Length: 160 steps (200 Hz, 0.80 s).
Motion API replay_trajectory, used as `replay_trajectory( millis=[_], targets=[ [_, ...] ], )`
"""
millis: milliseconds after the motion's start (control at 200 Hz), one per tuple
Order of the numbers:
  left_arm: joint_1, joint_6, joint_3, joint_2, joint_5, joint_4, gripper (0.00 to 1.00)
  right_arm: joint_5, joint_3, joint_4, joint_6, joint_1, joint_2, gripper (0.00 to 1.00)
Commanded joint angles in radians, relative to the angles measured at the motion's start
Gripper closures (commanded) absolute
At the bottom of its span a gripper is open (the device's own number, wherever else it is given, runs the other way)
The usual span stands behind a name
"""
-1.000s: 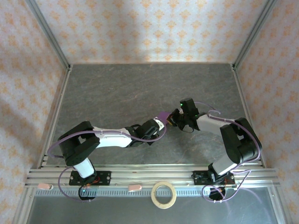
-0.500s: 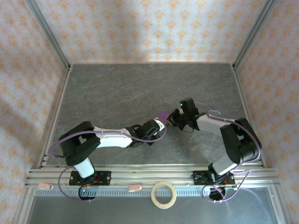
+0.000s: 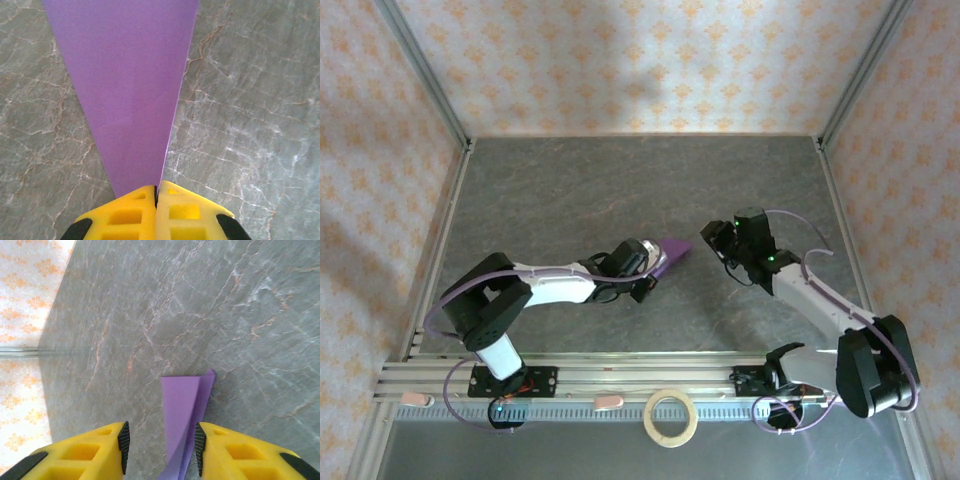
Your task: Fold a paper plane with a square sheet of paper (pick it up from the middle)
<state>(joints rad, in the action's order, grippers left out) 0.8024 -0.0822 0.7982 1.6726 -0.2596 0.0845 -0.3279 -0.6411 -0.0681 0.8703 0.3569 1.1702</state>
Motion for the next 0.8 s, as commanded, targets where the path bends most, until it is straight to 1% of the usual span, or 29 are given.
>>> replay_trajectory(
  millis=[0, 350, 671, 796],
  targets=[
    [-0.016, -0.040, 0.030, 0.023, -0.153, 0.033, 1.00, 0.073, 0.032, -0.028, 0.006, -0.006, -0.034, 0.59],
    [-0.049, -0.086, 0.016, 0.076, -0.244, 0.072, 1.00, 0.023, 0.056, 0.009, 0.007, -0.006, -0.019, 0.59],
    [-0.088, -0.132, 0.008, 0.129, -0.374, 0.128, 1.00, -0.020, 0.084, 0.053, -0.001, -0.006, -0.027, 0.59],
    [-0.101, -0.155, 0.013, 0.158, -0.427, 0.148, 1.00, -0.052, 0.125, 0.118, -0.002, -0.006, -0.051, 0.59]
  ],
)
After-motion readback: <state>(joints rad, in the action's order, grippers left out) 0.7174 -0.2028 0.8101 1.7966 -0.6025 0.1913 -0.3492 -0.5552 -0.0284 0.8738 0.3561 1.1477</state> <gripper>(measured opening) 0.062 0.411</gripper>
